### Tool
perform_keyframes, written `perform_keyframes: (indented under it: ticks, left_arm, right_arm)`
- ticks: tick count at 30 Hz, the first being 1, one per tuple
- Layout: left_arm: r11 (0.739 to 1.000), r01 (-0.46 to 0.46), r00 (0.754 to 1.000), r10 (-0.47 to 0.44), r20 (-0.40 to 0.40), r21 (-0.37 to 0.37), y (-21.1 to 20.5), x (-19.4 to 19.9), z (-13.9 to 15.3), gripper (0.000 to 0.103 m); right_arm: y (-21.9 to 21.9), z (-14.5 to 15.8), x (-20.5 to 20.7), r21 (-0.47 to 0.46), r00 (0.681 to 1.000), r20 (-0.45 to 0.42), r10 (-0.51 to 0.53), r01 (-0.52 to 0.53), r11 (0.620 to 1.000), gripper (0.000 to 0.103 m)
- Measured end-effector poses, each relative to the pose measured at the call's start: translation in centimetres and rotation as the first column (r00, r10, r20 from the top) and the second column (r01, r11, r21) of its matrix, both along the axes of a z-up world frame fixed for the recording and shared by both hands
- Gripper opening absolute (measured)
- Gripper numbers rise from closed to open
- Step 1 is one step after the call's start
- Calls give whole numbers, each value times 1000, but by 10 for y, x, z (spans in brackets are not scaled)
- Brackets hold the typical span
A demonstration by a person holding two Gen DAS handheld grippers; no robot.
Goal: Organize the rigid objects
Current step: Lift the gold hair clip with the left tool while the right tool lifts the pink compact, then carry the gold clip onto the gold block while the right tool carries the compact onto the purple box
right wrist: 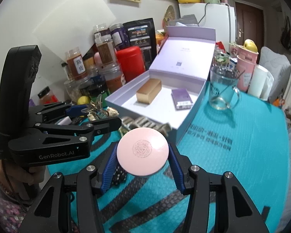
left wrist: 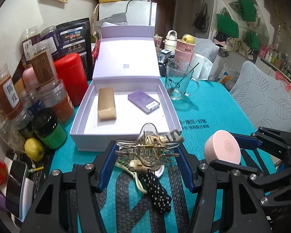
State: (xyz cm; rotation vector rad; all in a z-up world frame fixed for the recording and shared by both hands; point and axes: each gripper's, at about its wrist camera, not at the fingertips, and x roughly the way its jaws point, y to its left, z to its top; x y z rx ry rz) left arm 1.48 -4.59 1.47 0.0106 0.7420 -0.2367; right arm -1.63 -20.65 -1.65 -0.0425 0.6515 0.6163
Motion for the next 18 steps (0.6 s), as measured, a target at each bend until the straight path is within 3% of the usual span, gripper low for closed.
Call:
perform_keyframes:
  ticks: [18]
  left_arm:
    - [998,26,996,-31,81,52,1,58,36,59]
  right_arm:
    - [5,45,54,0,998,63,21,-21,1000,51]
